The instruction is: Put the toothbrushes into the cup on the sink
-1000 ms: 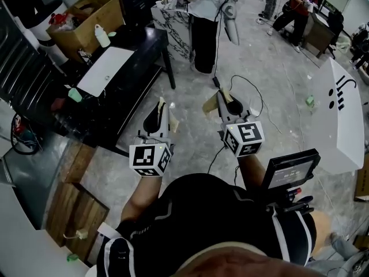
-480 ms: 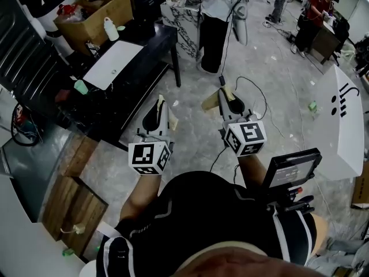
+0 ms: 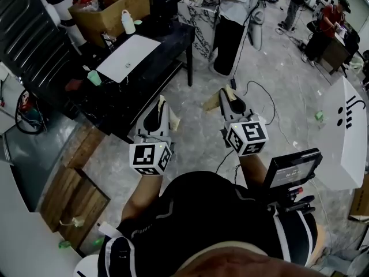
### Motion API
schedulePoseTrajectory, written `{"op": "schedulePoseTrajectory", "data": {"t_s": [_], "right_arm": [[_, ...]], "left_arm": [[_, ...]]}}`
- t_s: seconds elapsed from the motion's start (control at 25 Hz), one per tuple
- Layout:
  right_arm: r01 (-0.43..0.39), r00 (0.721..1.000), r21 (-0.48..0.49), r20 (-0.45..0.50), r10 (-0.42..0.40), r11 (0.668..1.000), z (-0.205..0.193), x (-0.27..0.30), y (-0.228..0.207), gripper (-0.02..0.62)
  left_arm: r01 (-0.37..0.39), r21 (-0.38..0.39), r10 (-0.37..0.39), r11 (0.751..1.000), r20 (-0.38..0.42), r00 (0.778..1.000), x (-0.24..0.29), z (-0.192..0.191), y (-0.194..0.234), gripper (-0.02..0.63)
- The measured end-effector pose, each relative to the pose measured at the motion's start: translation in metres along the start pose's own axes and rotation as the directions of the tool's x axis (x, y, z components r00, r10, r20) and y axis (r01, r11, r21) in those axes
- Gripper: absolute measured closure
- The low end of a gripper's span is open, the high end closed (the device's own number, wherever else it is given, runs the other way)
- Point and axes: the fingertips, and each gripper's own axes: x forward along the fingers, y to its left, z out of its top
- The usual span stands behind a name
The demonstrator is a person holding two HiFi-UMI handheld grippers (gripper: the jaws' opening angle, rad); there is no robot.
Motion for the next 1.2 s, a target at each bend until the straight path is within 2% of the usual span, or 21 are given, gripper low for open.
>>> {"op": "schedulePoseTrajectory", "data": {"t_s": [0.2, 0.64, 1.2], "right_arm": [[-0.028, 1.000, -0.008, -0.006, 0.028, 1.000, -0.004, 0.022, 0.027, 0.561], [-0.083, 0.996, -0.020, -0.010, 0.083, 0.996, -0.012, 0.052, 0.087, 0.561], [-0.192, 0.981, -0.020, -0.019, 0.192, 0.981, -0.017, 0.101, 0.136, 0.561]], "left_arm": [[-0.030, 0.020, 0.030, 0.999, -0.005, 1.000, -0.012, -0.001, 0.030, 0.565], [-0.087, 0.009, 0.087, 0.996, 0.003, 0.996, -0.046, -0.003, 0.089, 0.565], [-0.176, -0.001, 0.176, 0.984, 0.002, 0.984, -0.059, -0.002, 0.145, 0.565]]}}
